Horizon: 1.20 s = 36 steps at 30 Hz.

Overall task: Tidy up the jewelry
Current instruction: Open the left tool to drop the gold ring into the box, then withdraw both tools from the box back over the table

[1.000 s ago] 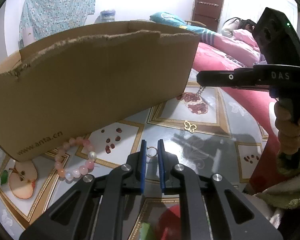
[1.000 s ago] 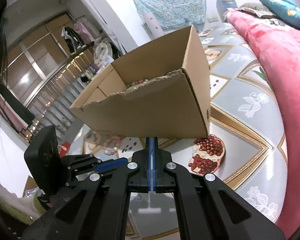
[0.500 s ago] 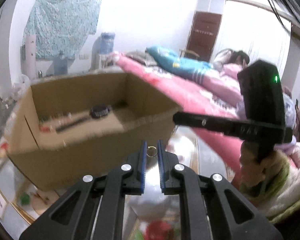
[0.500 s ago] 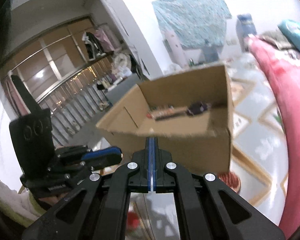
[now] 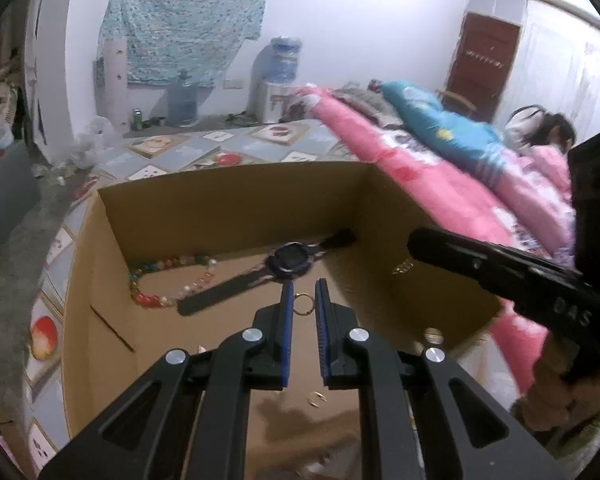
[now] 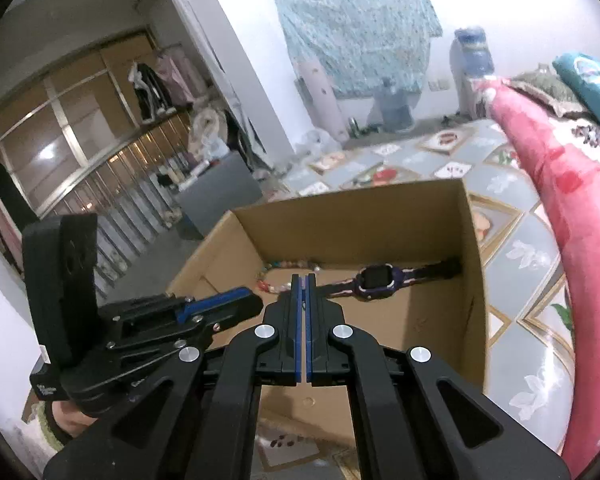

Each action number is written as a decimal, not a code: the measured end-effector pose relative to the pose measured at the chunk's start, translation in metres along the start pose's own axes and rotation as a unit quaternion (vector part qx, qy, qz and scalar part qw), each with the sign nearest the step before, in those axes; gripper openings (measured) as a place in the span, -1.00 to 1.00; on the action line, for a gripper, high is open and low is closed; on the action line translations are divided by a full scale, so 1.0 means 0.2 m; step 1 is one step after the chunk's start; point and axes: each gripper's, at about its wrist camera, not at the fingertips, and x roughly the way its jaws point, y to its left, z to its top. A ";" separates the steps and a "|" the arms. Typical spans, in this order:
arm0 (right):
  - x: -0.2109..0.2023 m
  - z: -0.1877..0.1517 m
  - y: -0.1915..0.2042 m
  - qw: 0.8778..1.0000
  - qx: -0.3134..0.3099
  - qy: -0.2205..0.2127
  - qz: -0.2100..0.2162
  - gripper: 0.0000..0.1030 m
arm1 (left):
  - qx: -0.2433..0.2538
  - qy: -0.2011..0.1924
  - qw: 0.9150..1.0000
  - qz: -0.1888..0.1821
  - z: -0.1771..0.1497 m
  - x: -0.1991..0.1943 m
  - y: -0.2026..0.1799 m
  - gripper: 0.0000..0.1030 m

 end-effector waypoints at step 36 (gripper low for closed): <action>-0.47 -0.42 -0.06 1.000 0.005 -0.022 0.020 -0.11 | -0.044 -0.038 0.998 0.001 -0.62 -0.57 0.06 0.38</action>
